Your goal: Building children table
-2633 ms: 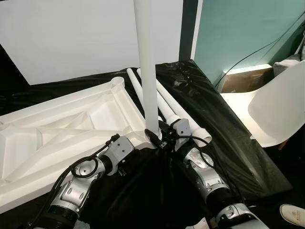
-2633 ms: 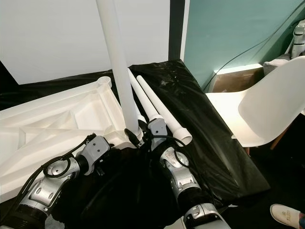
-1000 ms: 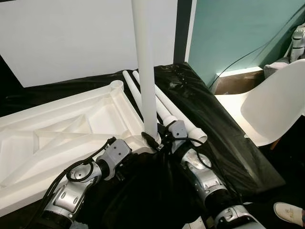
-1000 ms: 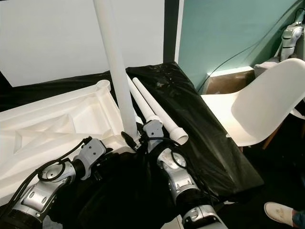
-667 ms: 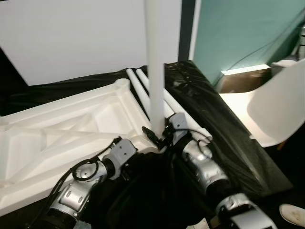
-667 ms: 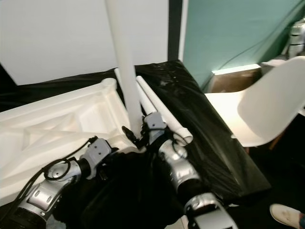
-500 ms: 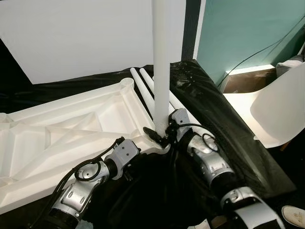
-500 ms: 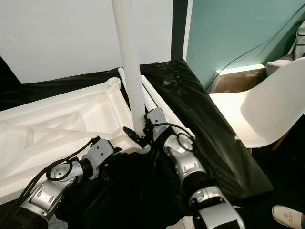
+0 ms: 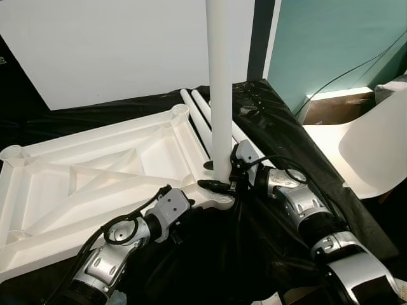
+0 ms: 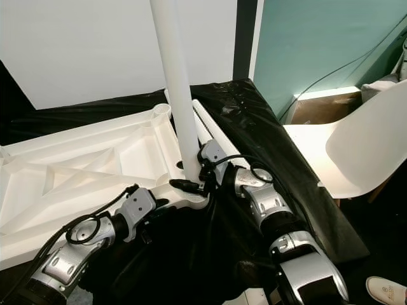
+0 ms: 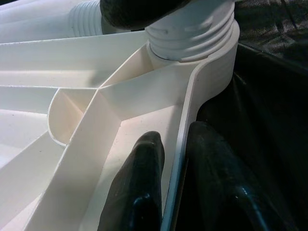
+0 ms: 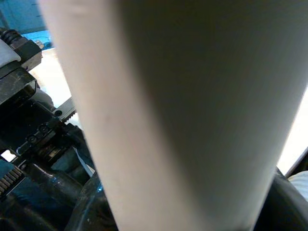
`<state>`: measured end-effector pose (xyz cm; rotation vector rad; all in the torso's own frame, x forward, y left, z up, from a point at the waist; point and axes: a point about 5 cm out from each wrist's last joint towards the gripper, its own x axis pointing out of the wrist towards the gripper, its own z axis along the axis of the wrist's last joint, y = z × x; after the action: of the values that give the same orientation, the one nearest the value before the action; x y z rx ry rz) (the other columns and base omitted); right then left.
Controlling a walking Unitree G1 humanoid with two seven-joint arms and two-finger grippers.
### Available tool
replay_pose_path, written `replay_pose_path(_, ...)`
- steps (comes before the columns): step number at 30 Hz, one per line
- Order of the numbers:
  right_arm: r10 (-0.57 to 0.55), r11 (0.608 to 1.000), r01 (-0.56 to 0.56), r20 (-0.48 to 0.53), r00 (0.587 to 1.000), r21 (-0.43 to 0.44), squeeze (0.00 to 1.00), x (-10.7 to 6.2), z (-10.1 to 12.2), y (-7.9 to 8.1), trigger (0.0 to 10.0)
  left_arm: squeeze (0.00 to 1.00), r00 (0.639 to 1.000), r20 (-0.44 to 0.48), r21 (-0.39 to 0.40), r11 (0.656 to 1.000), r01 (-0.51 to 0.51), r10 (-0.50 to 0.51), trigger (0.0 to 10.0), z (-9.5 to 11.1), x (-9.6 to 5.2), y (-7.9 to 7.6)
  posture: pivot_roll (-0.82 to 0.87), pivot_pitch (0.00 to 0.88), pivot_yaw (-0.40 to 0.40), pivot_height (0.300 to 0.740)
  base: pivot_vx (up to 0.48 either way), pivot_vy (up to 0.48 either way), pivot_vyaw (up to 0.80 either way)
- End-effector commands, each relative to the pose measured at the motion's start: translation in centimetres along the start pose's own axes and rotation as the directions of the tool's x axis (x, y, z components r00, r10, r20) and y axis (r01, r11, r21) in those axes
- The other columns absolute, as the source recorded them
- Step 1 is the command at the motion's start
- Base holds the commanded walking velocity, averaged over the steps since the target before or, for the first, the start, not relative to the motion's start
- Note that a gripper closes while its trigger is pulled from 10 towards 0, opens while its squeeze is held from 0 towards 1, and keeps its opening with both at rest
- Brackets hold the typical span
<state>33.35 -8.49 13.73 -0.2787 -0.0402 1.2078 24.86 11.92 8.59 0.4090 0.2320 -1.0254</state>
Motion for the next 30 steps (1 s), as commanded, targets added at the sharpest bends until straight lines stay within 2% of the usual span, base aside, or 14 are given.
replay_pose_path(1, -0.061, 0.998, 0.059, -0.116, 0.991, -0.018, 0.00, -2.2, -1.0, -1.5, 0.0, 0.00, 0.954, -0.106, -0.092, 0.958, 0.270, -0.279, 10.0, -3.0, -0.2, -3.8, -0.01, 0.000, 0.017, 0.740, 0.000, 0.000, 0.00)
replay_pose_path(6, -0.110, 0.993, 0.113, -0.096, 0.989, 0.020, 0.00, -1.9, -1.8, -0.6, 0.0, 0.00, 0.954, -0.104, -0.087, 0.958, 0.273, -0.281, 10.0, -2.9, 0.1, -3.8, -0.02, 0.000, 0.024, 0.740, 0.000, 0.000, 0.00)
replay_pose_path(7, -0.145, 0.989, 0.148, -0.079, 0.986, 0.030, 0.00, -1.4, -2.3, 0.3, 0.0, 0.00, 0.953, -0.103, -0.082, 0.957, 0.278, -0.286, 10.0, -2.8, 0.3, -3.8, -0.02, 0.000, 0.024, 0.740, 0.000, 0.000, 0.00)
replay_pose_path(8, -0.272, 0.961, 0.273, -0.032, 0.962, 0.038, 0.00, -0.6, -2.7, 1.5, 0.0, 0.00, 0.951, -0.102, -0.076, 0.956, 0.285, -0.292, 10.0, -2.6, 0.5, -3.7, -0.02, 0.000, 0.026, 0.740, 0.000, 0.000, 0.00)
replay_pose_path(9, -0.272, 0.961, 0.273, -0.032, 0.962, 0.038, 0.00, -0.6, -2.7, 1.5, 0.0, 0.00, 0.951, -0.102, -0.076, 0.956, 0.285, -0.292, 10.0, -2.6, 0.5, -3.7, -0.02, 0.000, 0.026, 0.740, 0.000, 0.000, 0.00)
replay_pose_path(11, -0.487, 0.872, 0.483, 0.046, 0.872, 0.077, 0.00, -0.3, -2.7, 2.5, 0.0, 0.00, 0.950, -0.102, -0.068, 0.955, 0.288, -0.294, 10.0, -2.5, 0.6, -3.6, -0.01, 0.000, 0.024, 0.740, 0.000, 0.000, 0.00)
replay_pose_path(12, -0.487, 0.872, 0.483, 0.046, 0.872, 0.077, 0.00, -0.3, -2.7, 2.5, 0.0, 0.00, 0.950, -0.102, -0.068, 0.955, 0.288, -0.294, 10.0, -2.5, 0.6, -3.6, -0.01, 0.000, 0.024, 0.740, 0.000, 0.000, 0.00)
replay_pose_path(15, -0.753, 0.656, 0.740, 0.066, 0.655, 0.147, 0.00, -1.2, -2.4, 1.4, 0.0, 0.00, 0.951, -0.105, -0.067, 0.957, 0.284, -0.289, 10.0, -2.5, 0.5, -3.4, -0.01, 0.000, 0.030, 0.740, 0.000, 0.000, 0.00)
replay_pose_path(21, -0.796, 0.604, 0.784, 0.054, 0.603, 0.145, 0.00, -1.5, -2.3, 1.0, 0.0, 0.00, 0.951, -0.107, -0.069, 0.956, 0.285, -0.291, 10.0, -2.6, 0.5, -3.4, -0.02, 0.000, 0.032, 0.740, 0.000, 0.000, 0.00)
replay_pose_path(22, -0.791, 0.610, 0.779, 0.045, 0.610, 0.143, 0.00, -1.5, -2.4, 0.8, 2.9, 0.00, 0.951, -0.107, -0.070, 0.956, 0.285, -0.291, 10.0, -2.6, 0.5, -3.4, -0.02, 0.000, 0.034, 0.740, 0.000, 0.000, 0.00)
replay_pose_path(23, -0.739, 0.672, 0.729, 0.048, 0.672, 0.133, 0.00, -1.0, -2.5, 1.1, 10.0, 0.00, 0.951, -0.105, -0.066, 0.957, 0.284, -0.290, 10.0, -2.5, 0.7, -3.2, -0.03, 0.000, 0.031, 0.740, 0.000, 0.000, 0.00)
replay_pose_path(27, -0.718, 0.694, 0.707, 0.056, 0.694, 0.134, 0.00, -0.8, -2.4, 1.2, 10.0, 0.00, 0.952, -0.105, -0.064, 0.957, 0.283, -0.289, 10.0, -2.5, 0.7, -3.1, -0.03, 0.000, 0.031, 0.740, 0.000, 0.000, 0.00)
replay_pose_path(28, -0.697, 0.715, 0.686, 0.067, 0.714, 0.136, 1.00, -0.6, -2.2, 1.5, 10.0, 0.00, 0.952, -0.103, -0.061, 0.957, 0.283, -0.288, 10.0, -2.4, 0.8, -3.1, -0.03, 0.000, 0.030, 0.740, 0.000, 0.000, 0.00)
replay_pose_path(30, -0.663, 0.747, 0.652, 0.076, 0.745, 0.134, 1.00, -0.3, -1.9, 1.6, 10.0, 0.00, 0.952, -0.100, -0.059, 0.957, 0.284, -0.288, 10.0, -2.3, 0.9, -3.0, -0.03, 0.000, 0.028, 0.740, 0.000, 0.000, 0.00)
